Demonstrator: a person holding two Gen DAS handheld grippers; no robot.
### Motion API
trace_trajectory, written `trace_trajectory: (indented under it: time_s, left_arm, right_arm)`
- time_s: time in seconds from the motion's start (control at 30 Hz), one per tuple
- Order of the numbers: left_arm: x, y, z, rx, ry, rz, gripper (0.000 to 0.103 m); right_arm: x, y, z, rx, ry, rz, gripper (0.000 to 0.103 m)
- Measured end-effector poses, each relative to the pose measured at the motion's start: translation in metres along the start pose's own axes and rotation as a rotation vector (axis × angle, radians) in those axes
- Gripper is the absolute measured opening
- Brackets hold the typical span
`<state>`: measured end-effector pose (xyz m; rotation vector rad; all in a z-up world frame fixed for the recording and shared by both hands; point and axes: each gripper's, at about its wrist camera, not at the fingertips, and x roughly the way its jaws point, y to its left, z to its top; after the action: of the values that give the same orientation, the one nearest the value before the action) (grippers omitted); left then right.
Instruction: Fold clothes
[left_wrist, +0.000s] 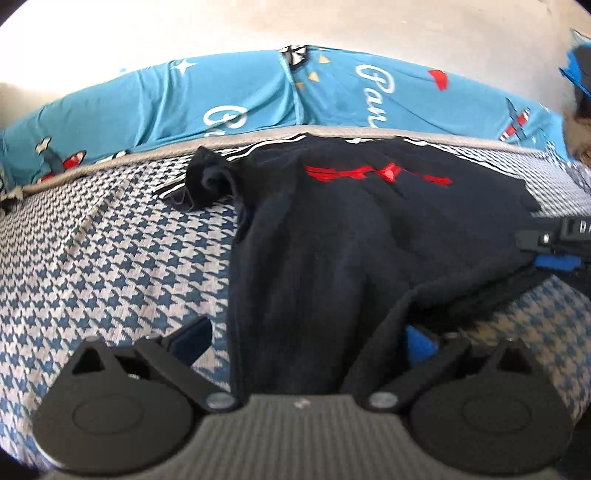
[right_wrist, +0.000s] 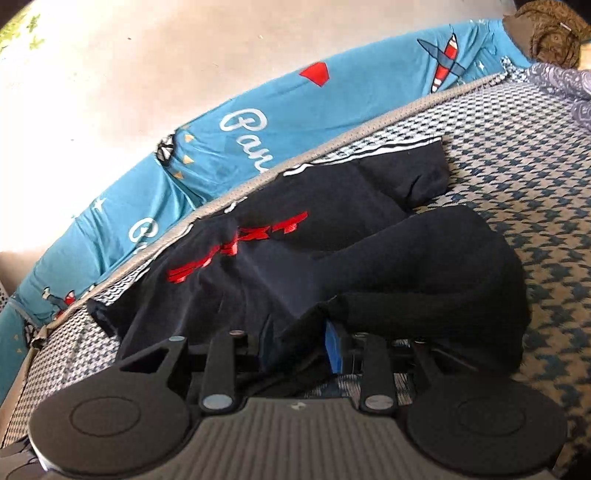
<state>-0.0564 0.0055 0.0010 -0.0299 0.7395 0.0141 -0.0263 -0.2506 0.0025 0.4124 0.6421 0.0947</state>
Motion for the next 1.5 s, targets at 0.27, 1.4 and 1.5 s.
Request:
trace_trajectory:
  time_s: [0.27,1.4,1.5]
  left_arm:
    - [0.019,0.026,0.011,-0.165,0.032,-0.039,0.103]
    - [0.032,0.050,0.025,-0.300,0.026,0.000,0.103]
    - [0.031,0.051,0.025,-0.299,0.025,-0.001,0.103]
  right_arm:
    - [0.026,0.002,0.001,-0.052,-0.008,-0.042,0.030]
    - [-0.002,0.074,-0.065,-0.835,0.032,-0.119,0.032]
    - [-0.002,0.075,-0.064,-0.831,0.014,-0.123,0.032]
